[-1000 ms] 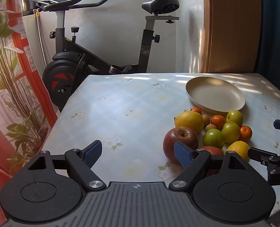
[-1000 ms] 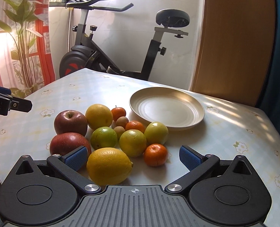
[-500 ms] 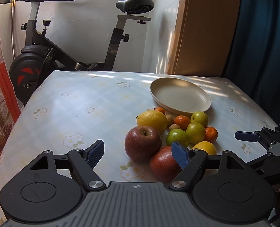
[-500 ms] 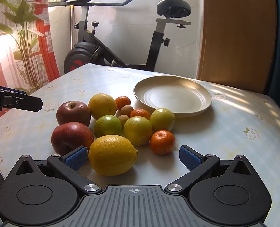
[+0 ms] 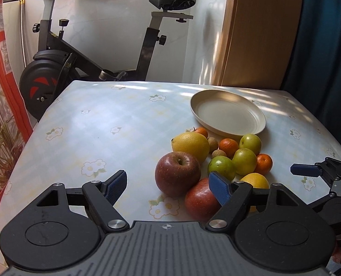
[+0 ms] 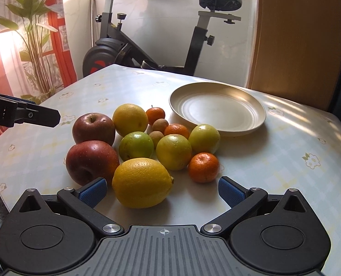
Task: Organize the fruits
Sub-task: 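Move both tools toward the fruit pile beside the cream plate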
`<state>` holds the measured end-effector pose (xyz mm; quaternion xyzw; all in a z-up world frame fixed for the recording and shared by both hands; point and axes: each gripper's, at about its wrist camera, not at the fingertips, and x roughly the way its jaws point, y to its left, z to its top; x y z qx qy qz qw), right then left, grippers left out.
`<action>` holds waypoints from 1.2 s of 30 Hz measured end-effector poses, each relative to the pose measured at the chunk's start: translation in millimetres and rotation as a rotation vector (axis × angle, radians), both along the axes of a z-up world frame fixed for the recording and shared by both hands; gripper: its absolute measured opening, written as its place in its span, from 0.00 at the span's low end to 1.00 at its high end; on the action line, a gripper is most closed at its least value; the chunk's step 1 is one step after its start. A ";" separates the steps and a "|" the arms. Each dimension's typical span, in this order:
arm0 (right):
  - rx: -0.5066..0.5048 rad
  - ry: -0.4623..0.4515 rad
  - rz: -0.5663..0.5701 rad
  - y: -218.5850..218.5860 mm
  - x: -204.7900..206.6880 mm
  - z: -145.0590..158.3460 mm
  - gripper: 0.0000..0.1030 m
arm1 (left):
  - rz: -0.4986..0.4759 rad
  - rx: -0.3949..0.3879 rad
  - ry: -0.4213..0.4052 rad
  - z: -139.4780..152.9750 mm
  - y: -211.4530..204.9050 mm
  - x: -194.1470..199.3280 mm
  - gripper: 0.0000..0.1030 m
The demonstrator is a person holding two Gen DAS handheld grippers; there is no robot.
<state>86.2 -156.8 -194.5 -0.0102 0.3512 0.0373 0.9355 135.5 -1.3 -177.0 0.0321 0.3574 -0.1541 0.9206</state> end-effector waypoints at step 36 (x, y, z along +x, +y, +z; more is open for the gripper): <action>0.001 0.058 0.077 -5.5 -9.8 -12.4 0.62 | -0.221 -0.138 0.141 -9.0 -52.3 20.6 0.33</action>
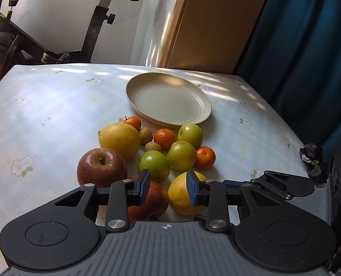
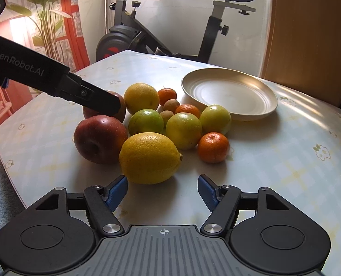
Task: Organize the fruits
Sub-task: 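Move both tools toward the fruit pile beside the cream plate, then position the left gripper fingers around the large yellow lemon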
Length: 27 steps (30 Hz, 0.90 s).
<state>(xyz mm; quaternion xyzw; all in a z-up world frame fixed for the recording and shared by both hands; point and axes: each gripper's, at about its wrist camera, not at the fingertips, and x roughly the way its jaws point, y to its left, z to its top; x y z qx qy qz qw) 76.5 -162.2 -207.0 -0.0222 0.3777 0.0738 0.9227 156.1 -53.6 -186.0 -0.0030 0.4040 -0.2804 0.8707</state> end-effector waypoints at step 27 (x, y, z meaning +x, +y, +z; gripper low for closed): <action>0.062 -0.001 0.053 -13.8 8.0 -9.2 0.62 | -0.129 -0.040 0.148 -20.8 -54.1 32.3 0.32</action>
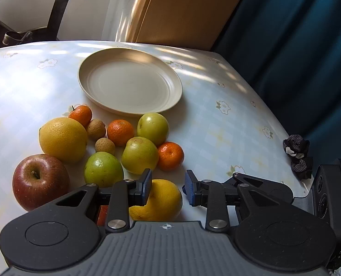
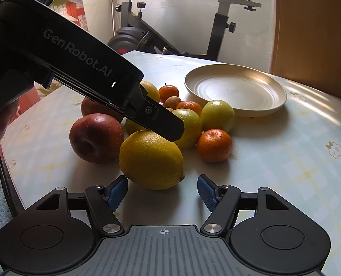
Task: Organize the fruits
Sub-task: 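Position the left gripper fingers around the large yellow lemon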
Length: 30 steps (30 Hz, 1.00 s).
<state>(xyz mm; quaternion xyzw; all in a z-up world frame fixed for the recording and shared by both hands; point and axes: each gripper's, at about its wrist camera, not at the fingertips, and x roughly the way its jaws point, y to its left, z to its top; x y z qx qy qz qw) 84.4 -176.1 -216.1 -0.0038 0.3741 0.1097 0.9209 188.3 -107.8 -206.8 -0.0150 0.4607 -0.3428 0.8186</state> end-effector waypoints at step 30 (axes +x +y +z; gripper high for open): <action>0.057 0.028 -0.147 -42.6 -14.4 1.8 0.50 | 0.027 -0.188 0.182 -27.6 -6.7 6.8 0.44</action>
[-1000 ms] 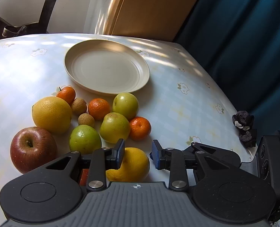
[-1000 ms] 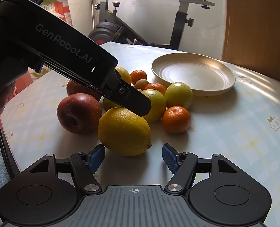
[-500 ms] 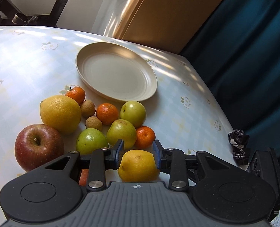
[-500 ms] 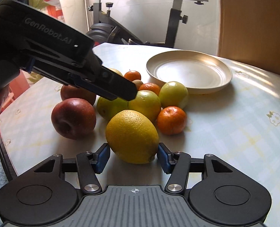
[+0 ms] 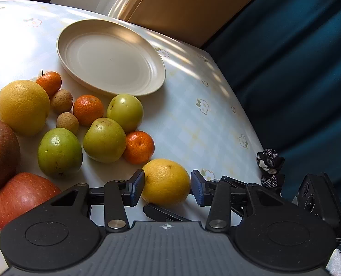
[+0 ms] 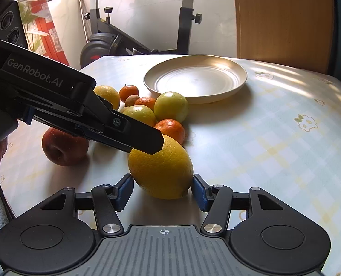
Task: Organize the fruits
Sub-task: 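Position the left gripper fingers around the large yellow lemon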
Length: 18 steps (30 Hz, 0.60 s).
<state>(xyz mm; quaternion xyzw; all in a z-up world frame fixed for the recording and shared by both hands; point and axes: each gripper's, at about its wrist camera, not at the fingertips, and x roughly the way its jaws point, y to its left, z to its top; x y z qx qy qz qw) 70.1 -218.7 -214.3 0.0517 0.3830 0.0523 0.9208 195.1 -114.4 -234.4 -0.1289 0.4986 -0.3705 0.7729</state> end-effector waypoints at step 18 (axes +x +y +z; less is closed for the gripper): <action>-0.008 -0.034 0.034 -15.4 -8.9 11.3 0.49 | -0.044 0.002 -0.017 -1.7 -2.0 6.0 0.30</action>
